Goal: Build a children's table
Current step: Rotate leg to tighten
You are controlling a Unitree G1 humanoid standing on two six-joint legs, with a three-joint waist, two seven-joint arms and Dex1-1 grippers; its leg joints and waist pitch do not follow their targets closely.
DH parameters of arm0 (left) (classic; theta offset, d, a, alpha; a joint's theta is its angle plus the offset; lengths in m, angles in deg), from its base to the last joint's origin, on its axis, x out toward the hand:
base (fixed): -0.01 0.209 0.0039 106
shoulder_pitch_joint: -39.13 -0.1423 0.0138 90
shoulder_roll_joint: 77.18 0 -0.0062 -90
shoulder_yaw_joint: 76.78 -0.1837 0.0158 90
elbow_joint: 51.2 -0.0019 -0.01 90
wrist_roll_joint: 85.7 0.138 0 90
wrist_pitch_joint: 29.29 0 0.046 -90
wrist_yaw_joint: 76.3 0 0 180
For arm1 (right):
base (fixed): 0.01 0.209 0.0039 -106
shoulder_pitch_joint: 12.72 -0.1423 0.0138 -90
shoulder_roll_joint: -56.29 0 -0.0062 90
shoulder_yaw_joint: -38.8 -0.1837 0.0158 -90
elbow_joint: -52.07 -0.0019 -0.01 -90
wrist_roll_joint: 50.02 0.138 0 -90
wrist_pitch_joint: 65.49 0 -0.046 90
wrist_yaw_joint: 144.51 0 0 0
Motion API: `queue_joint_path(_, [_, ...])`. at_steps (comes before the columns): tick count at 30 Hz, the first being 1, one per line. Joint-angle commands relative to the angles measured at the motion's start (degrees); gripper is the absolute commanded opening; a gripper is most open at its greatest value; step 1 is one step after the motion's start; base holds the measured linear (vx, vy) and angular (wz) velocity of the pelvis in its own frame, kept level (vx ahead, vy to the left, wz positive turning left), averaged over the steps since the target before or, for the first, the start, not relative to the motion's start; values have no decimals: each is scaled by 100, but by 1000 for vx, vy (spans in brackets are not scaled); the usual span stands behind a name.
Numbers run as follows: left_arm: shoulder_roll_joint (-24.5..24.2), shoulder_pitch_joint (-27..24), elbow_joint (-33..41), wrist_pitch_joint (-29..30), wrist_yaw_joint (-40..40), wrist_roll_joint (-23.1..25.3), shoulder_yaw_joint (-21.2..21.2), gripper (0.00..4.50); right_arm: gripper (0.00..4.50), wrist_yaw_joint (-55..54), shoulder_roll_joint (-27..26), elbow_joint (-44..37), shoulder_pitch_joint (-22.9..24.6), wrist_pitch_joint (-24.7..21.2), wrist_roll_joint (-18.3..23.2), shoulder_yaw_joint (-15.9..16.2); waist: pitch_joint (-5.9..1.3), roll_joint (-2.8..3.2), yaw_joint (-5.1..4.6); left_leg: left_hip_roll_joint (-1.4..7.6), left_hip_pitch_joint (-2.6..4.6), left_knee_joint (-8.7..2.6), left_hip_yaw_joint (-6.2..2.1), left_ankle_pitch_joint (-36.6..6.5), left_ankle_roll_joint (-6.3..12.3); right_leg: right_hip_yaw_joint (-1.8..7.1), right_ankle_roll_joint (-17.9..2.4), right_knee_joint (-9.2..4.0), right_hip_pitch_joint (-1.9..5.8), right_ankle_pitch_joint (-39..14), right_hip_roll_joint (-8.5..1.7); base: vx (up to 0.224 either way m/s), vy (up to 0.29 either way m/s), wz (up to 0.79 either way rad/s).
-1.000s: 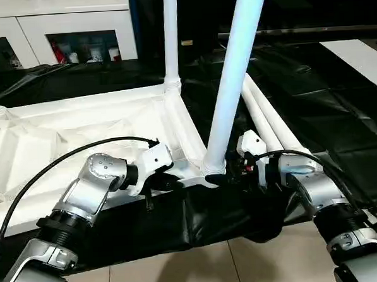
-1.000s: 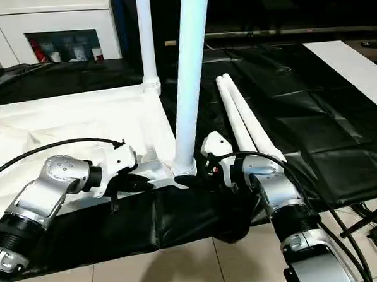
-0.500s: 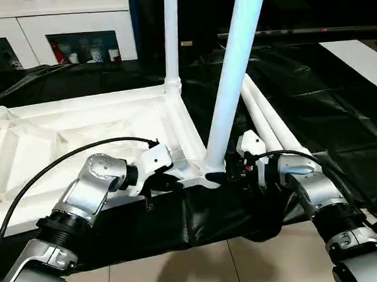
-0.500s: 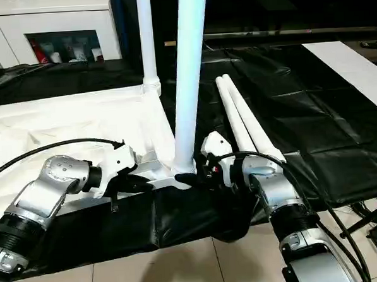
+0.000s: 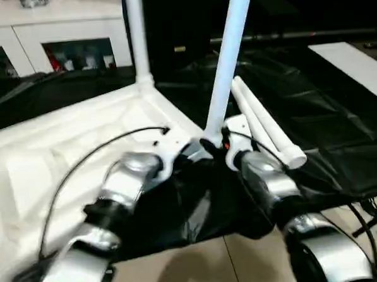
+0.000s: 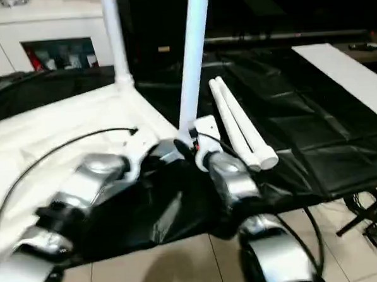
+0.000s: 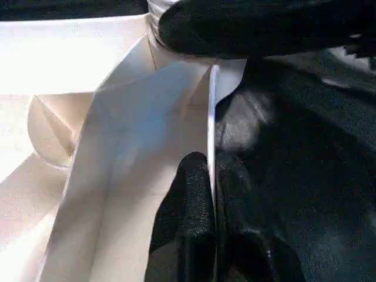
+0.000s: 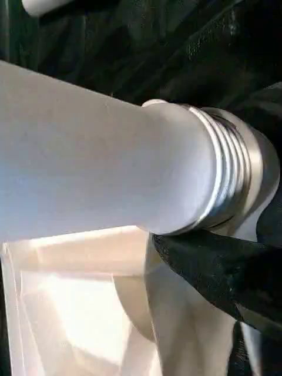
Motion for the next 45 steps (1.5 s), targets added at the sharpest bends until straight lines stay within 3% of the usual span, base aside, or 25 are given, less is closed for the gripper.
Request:
queue_joint_path(1, [99, 15, -73, -180, -486, -80, 324, 0, 274, -95, -92, 370, 135, -136, -38, -11, -315, -41, 20, 69, -57, -407, 11, -1085, 198, 272, -877, -488, 296, -1770, -301, 0, 0, 0])
queue_joint_path(3, [85, 18, -61, -320, -376, 0, 199, 0, 274, 104, -208, 529, -16, 60, 54, -113, -320, -60, 15, 73, -64, -408, 9, -1092, 227, 271, -869, -487, 299, -1778, -309, 0, 0, 0])
queue_joint_path(5, [5, -31, 44, -294, -175, -7, 116, 0, 330, 327, -228, 509, -80, 190, 137, -159, -312, -54, 11, 77, -62, -413, 9, -1141, 244, 269, -874, -494, 293, -1828, -312, 0, 0, 0])
queue_joint_path(9, [-162, -74, 104, -295, 44, -11, 58, 0, 364, 660, -118, 446, -159, 410, 143, -115, -326, -46, -13, 87, -73, -409, 6, -1034, 304, 274, -975, -455, 304, -1529, -307, 0, 0, 0])
queue_joint_path(14, [-571, -187, 282, -520, 732, -53, 4, 0, 409, 1867, 463, -91, -10, 550, -90, 279, -359, -53, -22, 77, -144, -355, 11, -534, 535, 268, -1189, -365, 359, -806, -304, 0, 0, 0])
queue_joint_path(16, [-682, -240, 362, -570, 941, -85, -33, 0, 430, 2194, 632, -244, 68, 521, -118, 346, -383, -44, -6, 91, -118, -329, 24, -343, 661, 271, -1374, -313, 347, -402, -291, 0, 0, 0])
queue_joint_path(18, [-794, -290, 426, -664, 1153, -117, -77, 0, 430, 2521, 799, -406, 156, 494, -115, 410, -383, -43, -2, 96, -116, -318, 31, -248, 738, 273, -1484, -289, 335, -188, -289, 0, 0, 0])
queue_joint_path(21, [-1030, -391, 574, -726, 1595, -195, -150, 0, 430, 3266, 1186, -790, 377, 468, -131, 620, -375, -48, 30, 110, -106, -314, 28, -336, 789, 264, -1489, -297, 349, -277, -294, 0, 0, 0])
queue_joint_path(22, [-1182, -443, 663, -864, 1915, -266, -191, 0, 430, 3621, 1396, -938, 467, 545, -173, 734, -364, 12, 36, 111, -88, -316, 36, -384, 782, 270, -1500, -322, 326, -276, -281, 0, 0, 0])
queue_joint_path(27, [-1444, -626, 1191, -940, 2761, -608, -263, 0, 430, 4314, 1563, -1367, 620, 418, 76, 770, -353, -4, 80, 135, -83, -345, 31, -620, 621, 283, -1492, -320, 338, -512, -299, 0, 0, 0])
queue_joint_path(31, [-1490, -656, 1272, -928, 2854, -628, -271, 0, 430, 4490, 1594, -1546, 674, 333, 121, 797, -351, 5, 107, 134, -40, -343, 47, -639, 578, 289, -1548, -316, 302, -429, -279, 0, 0, 0])
queue_joint_path(38, [-1514, -704, 1342, -955, 2955, -650, -268, 0, 430, 4842, 1640, -1683, 770, 296, 51, 980, -354, -14, 125, 123, -77, -355, 30, -650, 472, 288, -1425, -321, 338, -585, -294, 0, 0, 0])
queue_joint_path(45, [-1509, -738, 1395, -922, 2964, -641, -259, 0, 368, 4757, 1512, -1630, 698, 246, 123, 935, -358, -13, 114, 120, -74, -349, 32, -566, 490, 285, -1440, -312, 333, -511, -287, 0, 0, 0])
